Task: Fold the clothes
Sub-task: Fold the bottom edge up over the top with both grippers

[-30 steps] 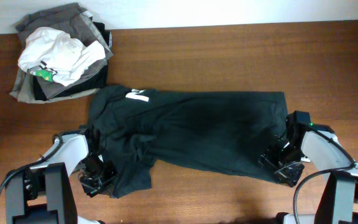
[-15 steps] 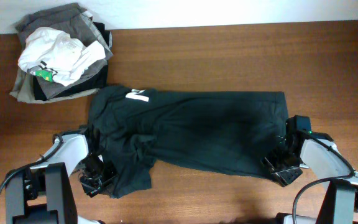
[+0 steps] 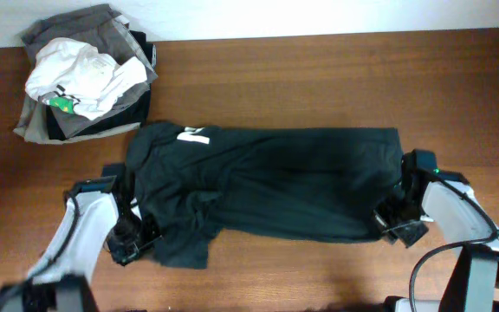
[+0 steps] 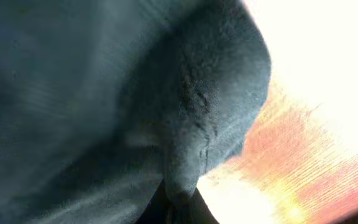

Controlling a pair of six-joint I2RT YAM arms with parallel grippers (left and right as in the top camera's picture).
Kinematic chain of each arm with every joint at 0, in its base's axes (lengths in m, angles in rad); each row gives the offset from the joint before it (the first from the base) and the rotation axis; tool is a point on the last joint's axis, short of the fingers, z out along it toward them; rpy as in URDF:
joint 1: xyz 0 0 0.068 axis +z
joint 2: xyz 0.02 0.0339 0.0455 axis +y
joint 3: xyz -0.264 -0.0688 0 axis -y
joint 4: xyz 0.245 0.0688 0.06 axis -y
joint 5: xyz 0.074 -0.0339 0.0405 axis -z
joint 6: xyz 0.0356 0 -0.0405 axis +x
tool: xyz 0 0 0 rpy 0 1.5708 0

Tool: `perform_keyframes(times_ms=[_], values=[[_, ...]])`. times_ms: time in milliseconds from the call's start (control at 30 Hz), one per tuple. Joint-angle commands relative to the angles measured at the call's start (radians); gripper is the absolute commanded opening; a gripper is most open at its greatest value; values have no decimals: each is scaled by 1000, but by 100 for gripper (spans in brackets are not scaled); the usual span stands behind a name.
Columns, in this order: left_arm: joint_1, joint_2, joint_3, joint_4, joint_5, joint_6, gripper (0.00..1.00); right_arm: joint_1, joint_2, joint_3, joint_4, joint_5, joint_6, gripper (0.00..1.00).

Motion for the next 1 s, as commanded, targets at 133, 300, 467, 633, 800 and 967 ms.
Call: perform_keyframes(times_ms=[133,300,467,633,800,967], values=[[-33,-103,227,51,61,11,1,-2,-16,103,39,58,-29,4],[-33,-103,325,171,97,4,1,-1,-16,104,151,16,-72,4],[-33,-93,330,311,100,0,1,-1,-15,104,239,8,-74,4],[-34,-40,330,431,100,1,1,-1,-15,104,342,-9,-74,4],[-34,87,330,536,101,1,1,-1,11,104,477,-19,-97,6],[-34,207,330,623,101,1,3,-1,74,104,647,-61,-127,11]])
